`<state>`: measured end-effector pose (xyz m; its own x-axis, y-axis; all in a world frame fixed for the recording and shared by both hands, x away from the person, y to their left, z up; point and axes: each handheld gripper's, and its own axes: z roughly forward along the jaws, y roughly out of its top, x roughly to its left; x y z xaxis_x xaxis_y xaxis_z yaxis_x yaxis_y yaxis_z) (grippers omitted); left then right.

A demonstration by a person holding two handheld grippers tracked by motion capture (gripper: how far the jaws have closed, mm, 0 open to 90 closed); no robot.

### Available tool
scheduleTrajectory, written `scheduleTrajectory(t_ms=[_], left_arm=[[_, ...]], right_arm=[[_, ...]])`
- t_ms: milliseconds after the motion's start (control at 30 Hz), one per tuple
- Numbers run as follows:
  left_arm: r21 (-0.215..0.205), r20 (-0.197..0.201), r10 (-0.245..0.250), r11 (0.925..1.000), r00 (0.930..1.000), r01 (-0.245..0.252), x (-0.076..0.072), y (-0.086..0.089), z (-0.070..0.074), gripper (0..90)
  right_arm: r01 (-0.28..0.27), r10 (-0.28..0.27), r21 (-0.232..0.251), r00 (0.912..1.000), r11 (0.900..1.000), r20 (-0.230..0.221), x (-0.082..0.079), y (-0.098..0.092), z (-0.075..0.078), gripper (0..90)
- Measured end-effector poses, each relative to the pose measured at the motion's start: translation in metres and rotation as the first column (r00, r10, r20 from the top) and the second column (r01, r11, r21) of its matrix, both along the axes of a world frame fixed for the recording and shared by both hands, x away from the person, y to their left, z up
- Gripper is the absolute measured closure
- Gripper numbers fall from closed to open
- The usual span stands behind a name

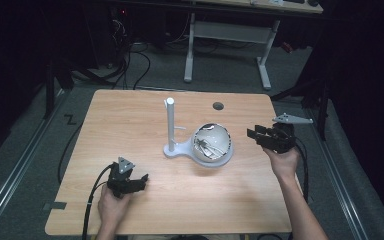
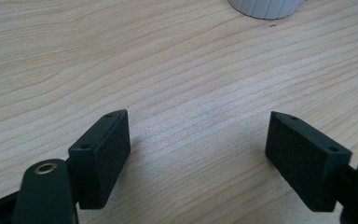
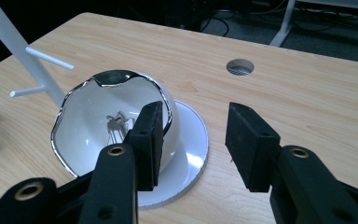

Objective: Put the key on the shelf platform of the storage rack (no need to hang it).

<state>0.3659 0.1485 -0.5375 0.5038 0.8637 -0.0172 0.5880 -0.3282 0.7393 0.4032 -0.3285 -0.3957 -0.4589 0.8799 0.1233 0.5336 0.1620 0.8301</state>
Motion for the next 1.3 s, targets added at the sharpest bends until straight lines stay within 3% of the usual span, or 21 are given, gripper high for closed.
scheduleTrajectory(t_ms=[700,1300], left_arm=[[0.0,0.0,0.0,1.0,1.0,0.0,0.0,0.0,0.0,22.4],[0.001,0.0,-0.001,1.0,1.0,0.001,0.0,0.0,0.0,22.4]], right_arm=[[0.063,-0.063,0.041,0.998,0.997,-0.008,-0.032,-0.032,-0.016,59.4],[0.058,-0.057,0.05,0.9981,0.997,-0.023,-0.057,-0.03,-0.045,58.8]])
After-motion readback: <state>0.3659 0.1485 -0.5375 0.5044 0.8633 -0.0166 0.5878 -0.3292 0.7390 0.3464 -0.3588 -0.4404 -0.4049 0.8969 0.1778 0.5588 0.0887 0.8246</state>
